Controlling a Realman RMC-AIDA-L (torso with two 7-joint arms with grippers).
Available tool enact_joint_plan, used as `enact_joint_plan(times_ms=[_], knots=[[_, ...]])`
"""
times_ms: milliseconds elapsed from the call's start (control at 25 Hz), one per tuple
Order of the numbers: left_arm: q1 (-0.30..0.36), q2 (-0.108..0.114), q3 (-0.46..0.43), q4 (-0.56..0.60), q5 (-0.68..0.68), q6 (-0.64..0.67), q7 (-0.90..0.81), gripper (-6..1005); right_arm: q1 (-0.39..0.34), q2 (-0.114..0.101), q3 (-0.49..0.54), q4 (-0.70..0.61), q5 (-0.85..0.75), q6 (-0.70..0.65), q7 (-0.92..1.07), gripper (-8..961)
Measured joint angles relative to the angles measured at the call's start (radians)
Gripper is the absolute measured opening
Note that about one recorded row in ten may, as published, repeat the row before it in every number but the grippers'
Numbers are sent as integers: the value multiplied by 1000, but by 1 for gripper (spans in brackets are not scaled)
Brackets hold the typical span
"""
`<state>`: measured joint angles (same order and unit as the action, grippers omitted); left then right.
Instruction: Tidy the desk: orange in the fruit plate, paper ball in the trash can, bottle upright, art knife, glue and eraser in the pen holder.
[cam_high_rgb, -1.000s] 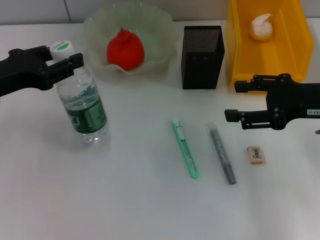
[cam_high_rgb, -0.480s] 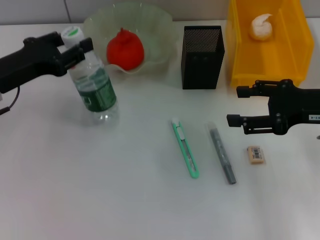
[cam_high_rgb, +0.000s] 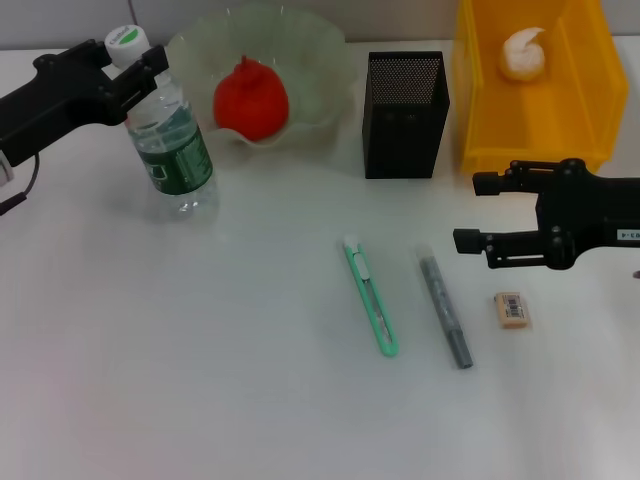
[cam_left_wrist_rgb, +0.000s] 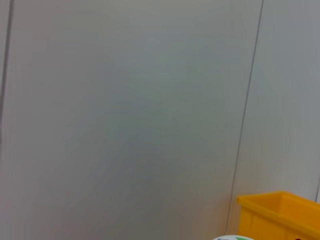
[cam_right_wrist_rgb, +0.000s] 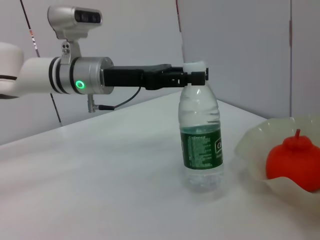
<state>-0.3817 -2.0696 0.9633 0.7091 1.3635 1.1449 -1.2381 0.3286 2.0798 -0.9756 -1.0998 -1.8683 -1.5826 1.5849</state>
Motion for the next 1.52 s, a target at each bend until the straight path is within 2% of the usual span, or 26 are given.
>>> enact_joint_plan(times_ms=[400, 840, 920, 1200, 1520], knots=[[-11, -1, 5, -99, -90, 1, 127, 537, 5, 1, 0, 0, 0, 7, 0, 791], [-16, -6, 9, -137, -99, 2, 202, 552, 11, 2, 0, 9, 0, 9, 0, 791], [-28, -6, 9, -172, -116, 3, 226, 555, 11, 2, 0, 10, 0, 10, 0, 791], [-22, -5, 47, -168, -116, 22, 252, 564, 10, 2, 0, 11, 0, 10, 0, 791], [-1, -3, 37, -157, -119, 67, 269, 779, 11, 2, 0, 11, 0, 10, 0, 791]])
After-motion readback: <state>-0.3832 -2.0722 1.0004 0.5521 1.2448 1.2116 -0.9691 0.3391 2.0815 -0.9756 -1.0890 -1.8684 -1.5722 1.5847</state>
